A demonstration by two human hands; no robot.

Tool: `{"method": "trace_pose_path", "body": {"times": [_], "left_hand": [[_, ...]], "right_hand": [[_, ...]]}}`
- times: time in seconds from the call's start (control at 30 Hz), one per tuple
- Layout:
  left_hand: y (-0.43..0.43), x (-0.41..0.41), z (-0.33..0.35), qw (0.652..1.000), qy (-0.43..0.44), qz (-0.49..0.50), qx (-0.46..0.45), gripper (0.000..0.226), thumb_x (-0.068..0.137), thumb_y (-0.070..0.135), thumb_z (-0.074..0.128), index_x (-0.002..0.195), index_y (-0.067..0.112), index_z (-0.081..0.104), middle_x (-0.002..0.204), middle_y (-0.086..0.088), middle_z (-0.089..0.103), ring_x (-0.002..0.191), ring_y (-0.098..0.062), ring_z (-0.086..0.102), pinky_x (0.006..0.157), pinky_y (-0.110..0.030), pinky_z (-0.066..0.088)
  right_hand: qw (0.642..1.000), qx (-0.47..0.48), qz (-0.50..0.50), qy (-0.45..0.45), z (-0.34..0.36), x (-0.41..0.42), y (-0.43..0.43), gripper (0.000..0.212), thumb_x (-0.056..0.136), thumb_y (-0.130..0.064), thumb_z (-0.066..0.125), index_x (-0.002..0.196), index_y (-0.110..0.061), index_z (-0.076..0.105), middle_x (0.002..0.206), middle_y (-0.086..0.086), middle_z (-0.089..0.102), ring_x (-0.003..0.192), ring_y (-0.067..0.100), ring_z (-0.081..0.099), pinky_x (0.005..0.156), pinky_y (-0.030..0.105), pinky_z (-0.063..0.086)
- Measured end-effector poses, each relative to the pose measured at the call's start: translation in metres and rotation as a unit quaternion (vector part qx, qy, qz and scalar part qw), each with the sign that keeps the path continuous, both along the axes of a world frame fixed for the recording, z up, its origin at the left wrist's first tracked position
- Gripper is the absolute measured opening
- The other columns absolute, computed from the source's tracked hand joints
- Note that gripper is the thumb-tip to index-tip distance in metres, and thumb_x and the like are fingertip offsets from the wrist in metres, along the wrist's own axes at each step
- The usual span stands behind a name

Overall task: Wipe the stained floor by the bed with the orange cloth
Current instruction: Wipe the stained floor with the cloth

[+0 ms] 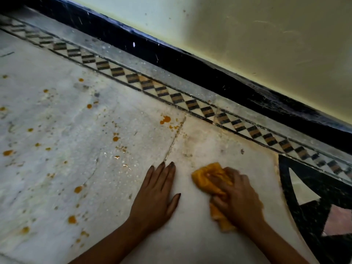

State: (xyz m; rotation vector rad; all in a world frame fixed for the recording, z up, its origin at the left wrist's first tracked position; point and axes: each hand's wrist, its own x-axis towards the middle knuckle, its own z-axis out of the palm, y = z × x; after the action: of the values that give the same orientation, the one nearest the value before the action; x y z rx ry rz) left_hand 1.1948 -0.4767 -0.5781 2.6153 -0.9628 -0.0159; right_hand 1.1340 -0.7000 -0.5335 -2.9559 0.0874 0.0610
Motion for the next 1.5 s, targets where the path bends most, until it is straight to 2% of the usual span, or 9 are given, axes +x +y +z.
{"method": "trace_pose_path", "body": {"times": [0.23, 0.47, 0.6, 0.7, 0.8, 0.97, 1.1, 1.23, 1.5], "left_hand": [[-0.003, -0.001, 0.007, 0.999, -0.012, 0.001, 0.031, 0.065, 0.09, 0.042, 0.04, 0.14, 0.001, 0.039, 0.142, -0.014, 0.044, 0.136, -0.025, 0.032, 0.114, -0.043, 0.016], [0.0, -0.003, 0.004, 0.999, -0.009, 0.048, 0.011, 0.07, 0.087, 0.047, 0.043, 0.138, 0.0, 0.04, 0.139, -0.015, 0.047, 0.131, -0.026, 0.039, 0.113, -0.045, 0.017], [-0.001, -0.004, 0.005, 0.998, -0.02, 0.047, 0.022, 0.071, 0.087, 0.046, 0.043, 0.139, -0.002, 0.038, 0.138, -0.016, 0.048, 0.128, -0.028, 0.043, 0.114, -0.047, 0.016], [-0.001, -0.004, 0.009, 0.998, -0.017, 0.048, 0.034, 0.071, 0.087, 0.046, 0.043, 0.139, -0.001, 0.038, 0.138, -0.016, 0.048, 0.129, -0.028, 0.042, 0.115, -0.047, 0.012], [-0.001, -0.005, 0.009, 0.998, -0.027, 0.053, 0.031, 0.072, 0.086, 0.046, 0.042, 0.14, -0.002, 0.036, 0.142, -0.017, 0.043, 0.134, -0.029, 0.035, 0.116, -0.047, 0.008], [0.002, -0.004, 0.01, 0.997, -0.032, 0.07, 0.032, 0.083, 0.084, 0.055, 0.044, 0.141, -0.005, 0.032, 0.149, -0.021, 0.028, 0.14, -0.032, 0.023, 0.115, -0.049, 0.006], [-0.002, -0.003, 0.01, 0.996, 0.0, 0.068, 0.057, 0.083, 0.084, 0.057, 0.041, 0.14, -0.003, 0.035, 0.149, -0.02, 0.029, 0.14, -0.031, 0.024, 0.115, -0.051, 0.007], [0.0, -0.002, 0.009, 0.996, 0.02, 0.061, 0.064, 0.08, 0.085, 0.056, 0.04, 0.137, -0.003, 0.04, 0.148, -0.019, 0.033, 0.139, -0.03, 0.027, 0.114, -0.05, 0.008], [0.026, -0.017, 0.009, 0.996, 0.022, 0.066, 0.064, 0.072, 0.092, 0.056, 0.026, 0.133, 0.001, 0.049, 0.141, -0.014, 0.046, 0.133, -0.025, 0.035, 0.115, -0.049, 0.004]], "right_hand": [[0.979, 0.023, -0.204, -0.021, -0.004, 0.134, 0.013, 0.054, 0.086, -0.048, 0.054, 0.137, -0.038, 0.04, 0.146, 0.01, 0.025, 0.124, 0.033, 0.033, 0.093, 0.043, 0.039], [0.999, 0.032, 0.016, -0.019, -0.005, 0.022, 0.01, 0.056, 0.071, -0.054, 0.052, 0.126, -0.042, 0.05, 0.122, 0.009, 0.055, 0.09, 0.026, 0.057, 0.06, 0.034, 0.052], [0.98, 0.023, -0.199, -0.013, -0.001, 0.074, -0.047, 0.066, 0.081, -0.04, 0.066, 0.138, -0.019, 0.041, 0.132, 0.016, 0.04, 0.109, 0.034, 0.046, 0.085, 0.042, 0.045], [0.976, -0.006, -0.217, -0.034, -0.004, 0.142, -0.021, 0.057, 0.086, -0.045, 0.056, 0.139, -0.03, 0.041, 0.142, 0.016, 0.03, 0.123, 0.037, 0.034, 0.094, 0.045, 0.039], [0.988, 0.023, -0.149, -0.028, -0.005, 0.146, 0.045, 0.052, 0.086, -0.044, 0.056, 0.133, -0.026, 0.046, 0.144, 0.012, 0.029, 0.121, 0.033, 0.036, 0.091, 0.04, 0.04], [0.999, 0.023, 0.04, -0.004, -0.007, 0.054, 0.037, 0.056, 0.068, -0.057, 0.049, 0.123, -0.043, 0.055, 0.123, 0.007, 0.056, 0.09, 0.025, 0.056, 0.062, 0.032, 0.049], [0.993, 0.012, -0.115, -0.011, -0.008, 0.079, -0.021, 0.06, 0.077, -0.044, 0.068, 0.132, -0.028, 0.051, 0.13, 0.016, 0.046, 0.102, 0.034, 0.048, 0.074, 0.038, 0.045], [0.984, -0.013, -0.174, -0.023, -0.01, 0.164, 0.01, 0.057, 0.085, -0.049, 0.054, 0.139, -0.042, 0.036, 0.144, 0.013, 0.03, 0.123, 0.037, 0.033, 0.095, 0.044, 0.039], [0.995, 0.04, 0.072, -0.048, -0.011, 0.093, 0.063, 0.055, 0.077, -0.052, 0.05, 0.132, -0.046, 0.044, 0.136, 0.007, 0.045, 0.106, 0.029, 0.047, 0.078, 0.038, 0.047]]}}
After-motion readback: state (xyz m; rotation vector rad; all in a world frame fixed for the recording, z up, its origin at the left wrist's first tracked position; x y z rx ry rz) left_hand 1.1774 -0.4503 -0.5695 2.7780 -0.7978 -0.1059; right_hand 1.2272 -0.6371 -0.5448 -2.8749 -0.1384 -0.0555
